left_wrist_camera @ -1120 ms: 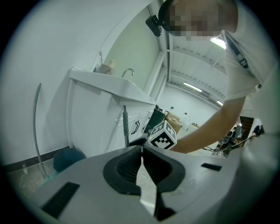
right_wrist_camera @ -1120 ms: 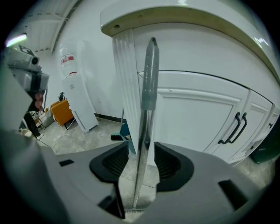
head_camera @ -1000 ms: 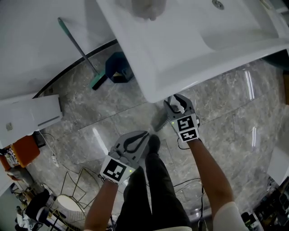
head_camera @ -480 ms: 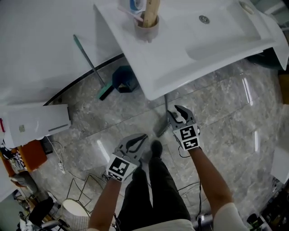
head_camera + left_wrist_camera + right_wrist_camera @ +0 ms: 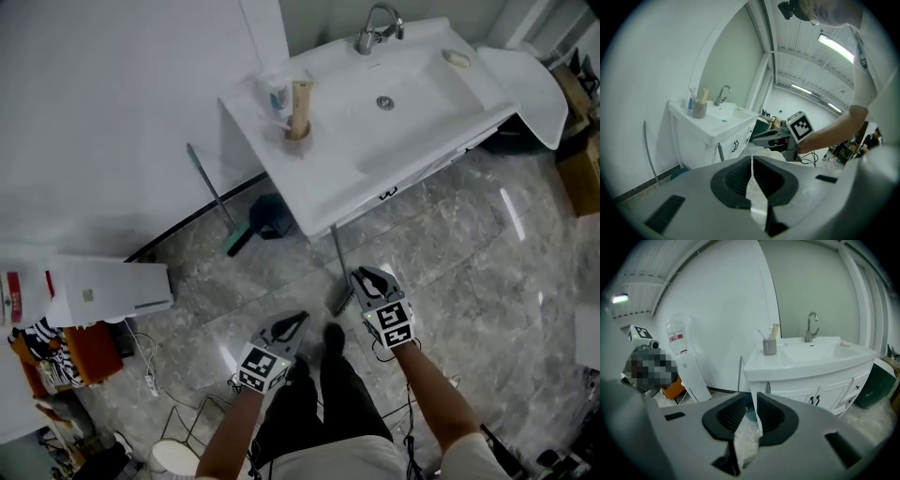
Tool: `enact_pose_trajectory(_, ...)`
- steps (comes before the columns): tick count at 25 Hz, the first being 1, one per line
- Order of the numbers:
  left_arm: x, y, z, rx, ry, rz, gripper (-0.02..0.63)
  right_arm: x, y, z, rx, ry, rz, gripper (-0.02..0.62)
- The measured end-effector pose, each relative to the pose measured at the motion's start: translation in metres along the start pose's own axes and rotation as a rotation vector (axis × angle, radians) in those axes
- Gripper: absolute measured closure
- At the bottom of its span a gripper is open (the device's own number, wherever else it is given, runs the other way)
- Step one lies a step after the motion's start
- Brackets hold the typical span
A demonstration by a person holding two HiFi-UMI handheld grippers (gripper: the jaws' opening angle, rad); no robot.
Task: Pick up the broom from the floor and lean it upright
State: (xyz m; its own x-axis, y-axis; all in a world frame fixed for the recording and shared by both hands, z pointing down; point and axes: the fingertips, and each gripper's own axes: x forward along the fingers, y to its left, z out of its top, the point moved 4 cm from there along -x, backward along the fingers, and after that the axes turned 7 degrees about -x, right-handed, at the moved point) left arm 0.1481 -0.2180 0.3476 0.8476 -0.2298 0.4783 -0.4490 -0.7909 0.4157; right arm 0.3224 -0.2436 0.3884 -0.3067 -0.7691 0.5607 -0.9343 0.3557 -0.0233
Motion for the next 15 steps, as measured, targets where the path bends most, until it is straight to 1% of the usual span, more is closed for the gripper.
enact_pose_trajectory(4, -0.037, -0.021, 0.028, -0.002, -0.017, 0.003, 0.591, -0.047, 0.019, 0.041, 0.001, -0.033, 0.003, 0.546)
enact_pose_trajectory(7, -0.064, -0.031, 0.051, -0.006, -0.042, 0.016, 0.591, -0.077, 0.033, 0.068, -0.041, -0.047, 0.014, 0.557)
enact_pose_trajectory(9, -0.075, -0.037, 0.066, 0.006, -0.062, 0.025, 0.591, -0.094, 0.034, 0.084, -0.065, -0.06, 0.014, 0.563)
enact_pose_trajectory(12, -0.086, -0.054, 0.079, 0.035, -0.065, 0.028, 0.591, -0.125, 0.033, 0.095, -0.052, -0.086, -0.004, 0.578)
enact_pose_trajectory(15, -0.107, -0.066, 0.084, 0.046, -0.065, 0.013, 0.591, -0.153, 0.048, 0.105, -0.039, -0.096, -0.031, 0.591)
